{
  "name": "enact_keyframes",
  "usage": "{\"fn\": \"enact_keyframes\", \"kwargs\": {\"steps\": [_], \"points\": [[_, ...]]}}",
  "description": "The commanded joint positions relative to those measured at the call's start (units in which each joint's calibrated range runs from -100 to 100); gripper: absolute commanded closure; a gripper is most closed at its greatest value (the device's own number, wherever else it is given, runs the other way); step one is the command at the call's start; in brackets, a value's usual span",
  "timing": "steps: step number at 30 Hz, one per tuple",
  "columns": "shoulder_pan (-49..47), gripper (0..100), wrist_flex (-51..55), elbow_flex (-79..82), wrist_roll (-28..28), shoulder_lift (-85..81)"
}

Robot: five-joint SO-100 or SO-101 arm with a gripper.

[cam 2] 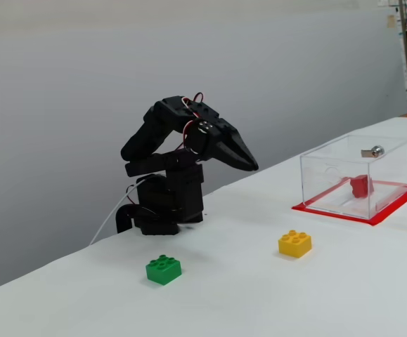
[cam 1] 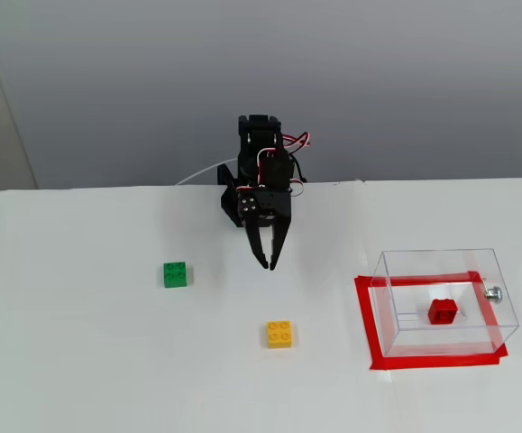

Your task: Pick the red lego brick and place it into the transparent box

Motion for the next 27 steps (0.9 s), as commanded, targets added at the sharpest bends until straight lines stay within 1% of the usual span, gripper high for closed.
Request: {"fn": "enact_keyframes", "kwargs": {"steps": [1,6,9,20,24,27], "points": [[1.50,99,-3.08,3.28,0.10,-0.68],[2.46,99,-9.87,11.51,0.10,-0.68],[2.75,99,-11.87,15.49,0.10,-0.68],[2.23,99,-10.82,22.90,-0.52,-0.76],[2.16,99,-7.00,22.90,-3.55,-0.76],[1.27,99,-4.56,22.81,-4.65,-0.76]]}}
